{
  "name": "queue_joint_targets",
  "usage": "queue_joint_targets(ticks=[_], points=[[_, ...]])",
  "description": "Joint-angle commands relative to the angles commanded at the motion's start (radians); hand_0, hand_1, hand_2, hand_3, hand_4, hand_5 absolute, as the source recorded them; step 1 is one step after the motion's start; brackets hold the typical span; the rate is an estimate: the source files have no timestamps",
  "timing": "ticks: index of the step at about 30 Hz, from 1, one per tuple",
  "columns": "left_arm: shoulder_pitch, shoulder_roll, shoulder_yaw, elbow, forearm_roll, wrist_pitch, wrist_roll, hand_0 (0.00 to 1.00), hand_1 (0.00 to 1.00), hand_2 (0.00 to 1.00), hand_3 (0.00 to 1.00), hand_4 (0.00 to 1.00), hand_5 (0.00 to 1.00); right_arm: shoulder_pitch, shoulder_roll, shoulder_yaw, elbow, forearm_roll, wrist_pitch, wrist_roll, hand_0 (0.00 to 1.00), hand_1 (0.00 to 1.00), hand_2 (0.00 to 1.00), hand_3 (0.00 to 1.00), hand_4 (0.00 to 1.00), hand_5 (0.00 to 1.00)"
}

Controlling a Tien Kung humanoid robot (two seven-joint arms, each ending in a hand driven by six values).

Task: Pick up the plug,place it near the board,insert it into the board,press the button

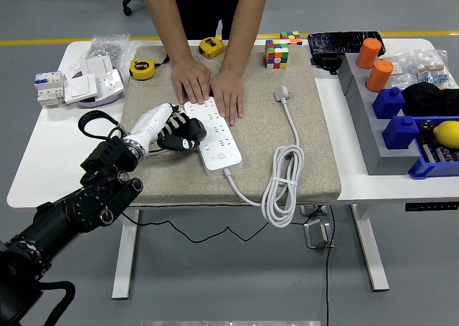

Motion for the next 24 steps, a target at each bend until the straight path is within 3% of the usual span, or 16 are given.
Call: queue_joint_targets(ticks=[9, 21, 24], points=[[0.015, 0.0, -0.041, -0.009, -0.044, 0.033, -0.019, 0.321, 0.362, 0.243, 0.493, 0.796, 0.088, -0.001, -0.001, 0.002, 0.0, 0.0, -0.002, -0.003, 0.954, 0.903, 0.847, 0.85, 0.998, 0.894], [0.038, 0.0, -0.094, -0.03, -0.204, 0.011, -0.037, 0.32, 0.37, 0.242, 0.489, 0.797, 0.084, -0.005, 0.004, 0.015, 0.0, -0.005, -0.002, -0.004, 0.954, 0.903, 0.847, 0.85, 0.998, 0.894], [0.052, 0.0, -0.109, -0.066, -0.258, 0.005, -0.041, 0.317, 0.359, 0.242, 0.486, 0.781, 0.081, -0.006, 0.006, 0.018, 0.0, -0.005, -0.003, -0.005, 0.953, 0.903, 0.847, 0.85, 0.998, 0.895]])
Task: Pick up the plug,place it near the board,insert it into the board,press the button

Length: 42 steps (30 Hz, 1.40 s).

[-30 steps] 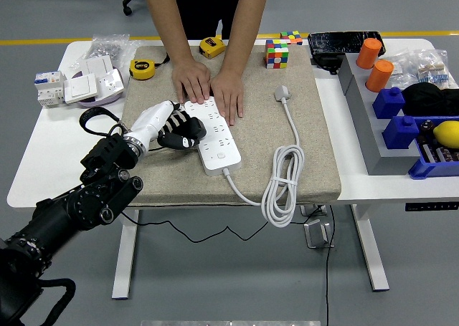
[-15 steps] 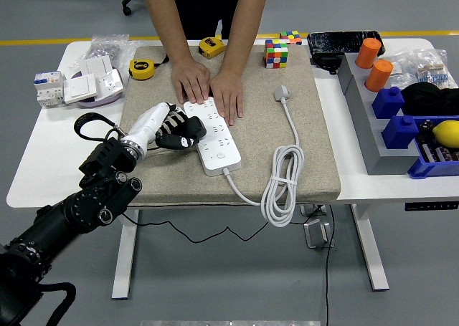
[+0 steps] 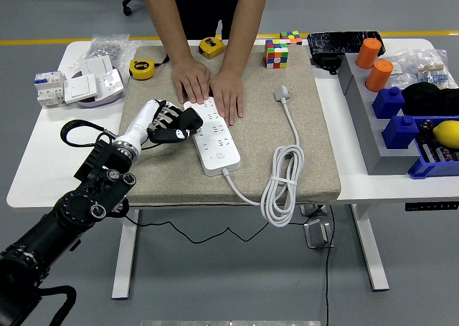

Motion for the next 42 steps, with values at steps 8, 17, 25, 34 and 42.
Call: queue_joint_targets(ticks=[8, 17, 25, 34, 42], points=[[0.014, 0.0, 0.013, -0.093, 0.125, 0.013, 0.013, 0.317, 0.355, 0.243, 0.484, 0.774, 0.086, 0.005, -0.006, 0.008, 0.0, 0.004, -0.002, 0.001, 0.953, 0.903, 0.847, 0.85, 0.998, 0.896], [0.028, 0.0, 0.034, -0.092, 0.355, 0.015, 0.022, 0.355, 0.415, 0.27, 0.484, 0.775, 0.105, -0.005, 0.002, 0.035, 0.0, -0.007, -0.002, 0.004, 0.953, 0.903, 0.847, 0.85, 0.998, 0.897], [0.03, 0.0, 0.026, -0.075, 0.437, -0.015, 0.027, 0.435, 0.527, 0.488, 0.54, 0.803, 0.114, -0.013, 0.008, 0.053, 0.0, -0.011, -0.002, 0.001, 0.953, 0.903, 0.847, 0.85, 0.998, 0.898], [0.018, 0.0, 0.011, -0.072, 0.459, -0.023, 0.025, 0.634, 0.728, 0.625, 0.593, 0.894, 0.148, 0.001, 0.002, 0.032, 0.0, 0.004, 0.0, 0.01, 0.953, 0.903, 0.847, 0.85, 0.998, 0.897], [0.02, 0.004, -0.021, -0.083, 0.477, -0.02, 0.024, 0.656, 0.741, 0.638, 0.599, 0.892, 0.16, -0.007, 0.007, 0.036, 0.0, -0.003, -0.002, 0.004, 0.954, 0.903, 0.847, 0.849, 0.998, 0.897]])
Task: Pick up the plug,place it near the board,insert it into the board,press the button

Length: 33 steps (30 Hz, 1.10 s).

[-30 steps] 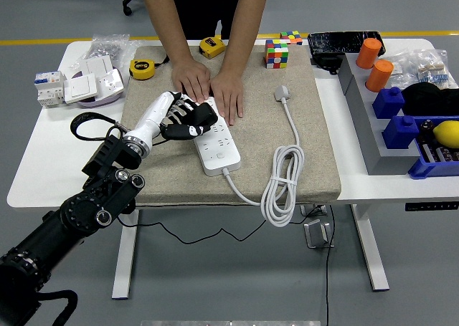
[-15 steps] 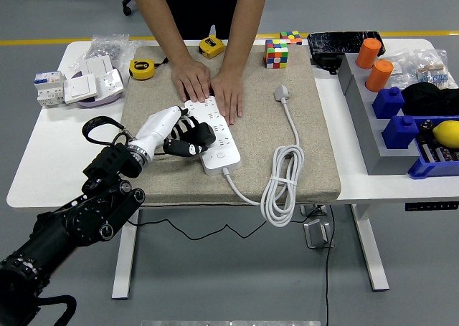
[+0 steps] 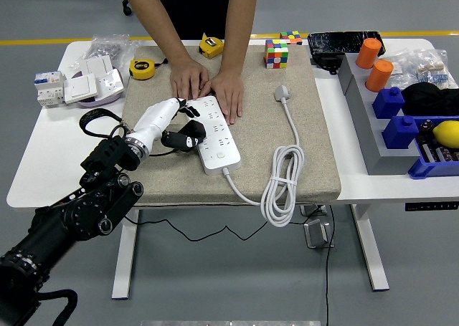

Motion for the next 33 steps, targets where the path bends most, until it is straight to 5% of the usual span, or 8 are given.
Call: queue_joint_targets(ticks=[9, 26, 28, 29, 33], points=[[-0.004, 0.025, -0.018, -0.002, 0.003, -0.014, 0.002, 0.656, 0.743, 0.641, 0.599, 0.91, 0.175, -0.005, 0.002, 0.006, 0.0, -0.005, -0.001, -0.003, 0.954, 0.903, 0.847, 0.849, 0.998, 0.896], [0.001, 0.002, 0.014, -0.008, 0.017, -0.025, 0.012, 0.666, 0.759, 0.678, 0.62, 0.951, 0.189, 0.001, 0.0, 0.004, 0.0, -0.01, 0.001, -0.005, 0.953, 0.902, 0.845, 0.843, 0.998, 0.894], [-0.024, -0.004, 0.026, 0.039, 0.037, -0.003, 0.01, 0.666, 0.759, 0.678, 0.62, 0.951, 0.189, 0.005, -0.001, 0.0, 0.0, -0.01, 0.002, -0.005, 0.953, 0.902, 0.845, 0.843, 0.998, 0.894], [-0.035, -0.004, 0.023, 0.063, 0.053, 0.013, 0.006, 0.703, 0.827, 0.781, 0.769, 0.948, 0.194, 0.006, -0.001, -0.002, 0.0, -0.009, 0.003, -0.005, 0.953, 0.9, 0.844, 0.843, 0.998, 0.894], [-0.099, -0.004, -0.027, 0.213, 0.163, 0.139, -0.025, 0.703, 0.827, 0.781, 0.769, 0.948, 0.194, 0.015, -0.003, -0.005, 0.0, -0.009, 0.002, -0.008, 0.953, 0.9, 0.844, 0.843, 0.998, 0.894]])
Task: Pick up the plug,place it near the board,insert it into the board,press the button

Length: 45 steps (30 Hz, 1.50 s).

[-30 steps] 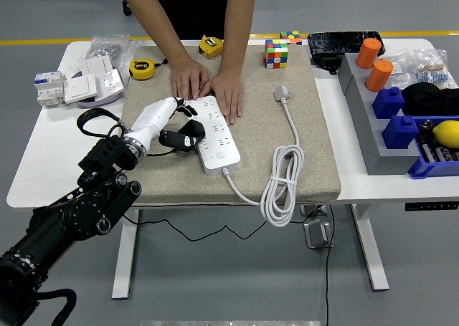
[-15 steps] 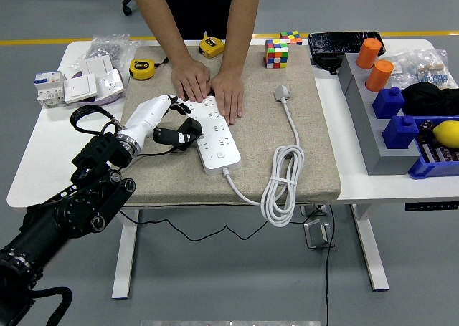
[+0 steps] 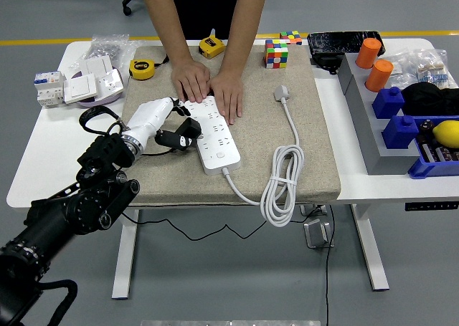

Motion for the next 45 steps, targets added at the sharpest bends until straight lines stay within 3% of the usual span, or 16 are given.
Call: queue_joint_targets(ticks=[3, 4, 7, 10, 12, 16, 19, 20, 25, 26, 31, 32, 37, 38, 44, 45], points=[[-0.048, 0.0, -0.104, 0.126, 0.128, 0.125, 0.009, 0.749, 0.869, 0.826, 0.813, 0.957, 0.216, 0.006, -0.003, -0.003, 0.0, 0.006, 0.0, 0.002, 0.952, 0.9, 0.842, 0.839, 0.998, 0.894], [-0.064, 0.0, -0.149, 0.17, 0.139, 0.17, 0.028, 0.749, 0.869, 0.826, 0.813, 0.957, 0.216, 0.008, -0.005, -0.002, 0.0, 0.005, -0.001, 0.001, 0.952, 0.9, 0.842, 0.839, 0.998, 0.894], [-0.103, 0.0, -0.268, 0.237, 0.139, 0.25, 0.096, 0.749, 0.869, 0.826, 0.813, 0.957, 0.216, 0.009, -0.007, 0.004, 0.0, 0.005, -0.001, 0.0, 0.952, 0.9, 0.842, 0.839, 0.998, 0.894], [-0.111, 0.0, -0.374, 0.214, 0.139, 0.269, 0.117, 0.774, 0.898, 0.863, 0.835, 0.963, 0.231, 0.002, -0.004, 0.017, 0.0, 0.0, -0.001, -0.003, 0.952, 0.898, 0.841, 0.839, 0.998, 0.893], [-0.106, 0.006, -0.367, 0.189, 0.139, 0.269, 0.115, 0.774, 0.898, 0.863, 0.835, 0.963, 0.231, -0.001, -0.001, 0.028, 0.0, -0.007, -0.002, -0.006, 0.952, 0.898, 0.841, 0.839, 0.998, 0.893], [-0.07, 0.023, -0.288, 0.113, 0.139, 0.259, 0.107, 0.766, 0.893, 0.851, 0.829, 0.96, 0.236, -0.004, 0.007, 0.038, 0.0, -0.011, -0.001, -0.004, 0.952, 0.897, 0.837, 0.834, 0.998, 0.893], [0.013, 0.038, -0.23, -0.007, 0.139, 0.212, 0.066, 0.766, 0.893, 0.851, 0.829, 0.96, 0.236, 0.001, 0.009, 0.028, 0.0, 0.001, 0.001, 0.005, 0.952, 0.897, 0.837, 0.834, 0.998, 0.893], [0.044, 0.041, -0.227, -0.053, 0.12, 0.195, 0.051, 0.767, 0.882, 0.847, 0.833, 0.974, 0.39, 0.002, 0.009, 0.025, 0.0, 0.005, 0.002, 0.007, 0.952, 0.895, 0.837, 0.832, 0.998, 0.893], [0.202, 0.044, -0.256, -0.259, -0.083, 0.085, -0.012, 0.767, 0.882, 0.847, 0.833, 0.974, 0.39, -0.008, 0.013, 0.031, 0.0, 0.005, 0.002, 0.006, 0.952, 0.895, 0.837, 0.832, 0.998, 0.893], [0.228, 0.043, -0.264, -0.292, -0.115, 0.065, -0.019, 0.806, 0.894, 0.866, 0.85, 0.998, 0.639, -0.011, 0.014, 0.035, 0.0, 0.002, 0.001, 0.004, 0.951, 0.895, 0.836, 0.83, 0.998, 0.892], [0.375, 0.047, -0.314, -0.513, -0.336, -0.056, -0.04, 0.806, 0.894, 0.866, 0.85, 0.998, 0.639, -0.02, 0.02, 0.04, 0.0, -0.002, 0.002, 0.006, 0.951, 0.895, 0.836, 0.83, 0.998, 0.892], [0.409, 0.05, -0.331, -0.558, -0.382, -0.084, -0.043, 0.885, 0.924, 0.912, 0.89, 0.998, 0.885, -0.021, 0.021, 0.037, 0.0, -0.001, 0.003, 0.007, 0.949, 0.893, 0.836, 0.83, 0.998, 0.892], [0.54, 0.057, -0.402, -0.753, -0.577, -0.182, -0.049, 0.885, 0.924, 0.912, 0.89, 0.998, 0.885, -0.032, 0.025, 0.039, 0.0, -0.006, 0.004, 0.006, 0.949, 0.893, 0.836, 0.83, 0.998, 0.892], [0.563, 0.054, -0.419, -0.812, -0.635, -0.198, -0.05, 0.914, 0.952, 0.932, 0.914, 0.998, 0.991, -0.036, 0.025, 0.04, 0.0, -0.008, 0.004, 0.005, 0.948, 0.892, 0.834, 0.829, 0.998, 0.892], [0.642, 0.018, -0.51, -1.045, -0.887, -0.269, -0.061, 0.918, 0.955, 0.933, 0.921, 0.998, 0.998, -0.055, 0.03, 0.045, 0.0, -0.016, 0.004, 0.006, 0.949, 0.891, 0.834, 0.829, 0.998, 0.892], [0.65, 0.016, -0.517, -1.055, -0.92, -0.274, -0.063, 0.918, 0.955, 0.933, 0.921, 0.998, 0.998, -0.057, 0.031, 0.044, 0.0, -0.017, 0.004, 0.006, 0.949, 0.891, 0.834, 0.829, 0.998, 0.892]])
